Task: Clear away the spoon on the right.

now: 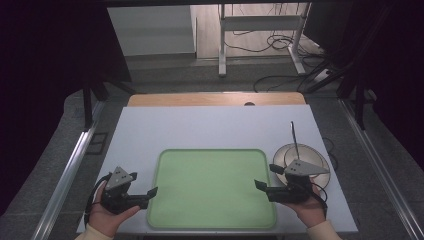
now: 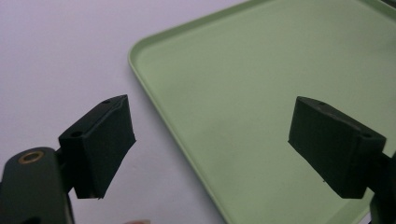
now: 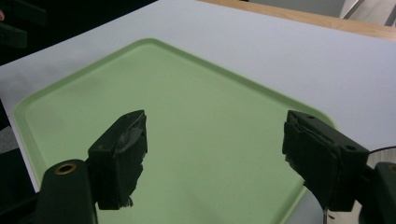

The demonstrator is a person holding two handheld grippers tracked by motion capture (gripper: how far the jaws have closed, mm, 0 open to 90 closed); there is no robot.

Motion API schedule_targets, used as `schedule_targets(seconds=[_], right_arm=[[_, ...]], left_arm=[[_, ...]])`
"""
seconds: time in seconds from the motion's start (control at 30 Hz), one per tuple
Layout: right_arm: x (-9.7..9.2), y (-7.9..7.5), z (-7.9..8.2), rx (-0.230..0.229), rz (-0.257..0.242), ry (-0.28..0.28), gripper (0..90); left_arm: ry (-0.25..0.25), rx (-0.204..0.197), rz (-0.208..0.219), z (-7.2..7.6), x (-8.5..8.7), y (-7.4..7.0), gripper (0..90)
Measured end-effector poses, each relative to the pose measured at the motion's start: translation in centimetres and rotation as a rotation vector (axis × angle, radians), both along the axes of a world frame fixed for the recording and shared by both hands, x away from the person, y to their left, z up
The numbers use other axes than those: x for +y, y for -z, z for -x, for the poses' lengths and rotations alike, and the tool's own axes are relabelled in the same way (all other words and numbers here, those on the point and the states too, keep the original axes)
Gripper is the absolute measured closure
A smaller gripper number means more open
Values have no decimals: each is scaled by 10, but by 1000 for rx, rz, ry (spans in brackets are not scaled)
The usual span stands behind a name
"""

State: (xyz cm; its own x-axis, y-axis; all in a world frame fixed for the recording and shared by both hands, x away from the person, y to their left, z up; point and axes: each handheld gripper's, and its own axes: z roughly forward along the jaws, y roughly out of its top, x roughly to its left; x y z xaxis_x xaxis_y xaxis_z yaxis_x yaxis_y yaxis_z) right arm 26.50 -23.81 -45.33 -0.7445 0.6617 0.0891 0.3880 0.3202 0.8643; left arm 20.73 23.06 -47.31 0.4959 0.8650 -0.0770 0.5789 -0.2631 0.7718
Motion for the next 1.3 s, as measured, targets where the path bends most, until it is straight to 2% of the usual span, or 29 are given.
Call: schedule_targets(seconds=[0.2, 0.63, 0.97, 1.3], right_arm=[[-3, -4, -2, 11, -20, 10, 221], [8, -8, -6, 34, 0, 3, 224], [3, -18, -14, 43, -2, 1, 226], [-5, -31, -25, 49, -16, 36, 239]], left_arm=[[2, -1, -12, 2, 0, -1, 141], [4, 4, -17, 3, 0, 0, 142], [-1, 4, -23, 4, -1, 0, 142], [11, -7, -21, 8, -1, -2, 142]])
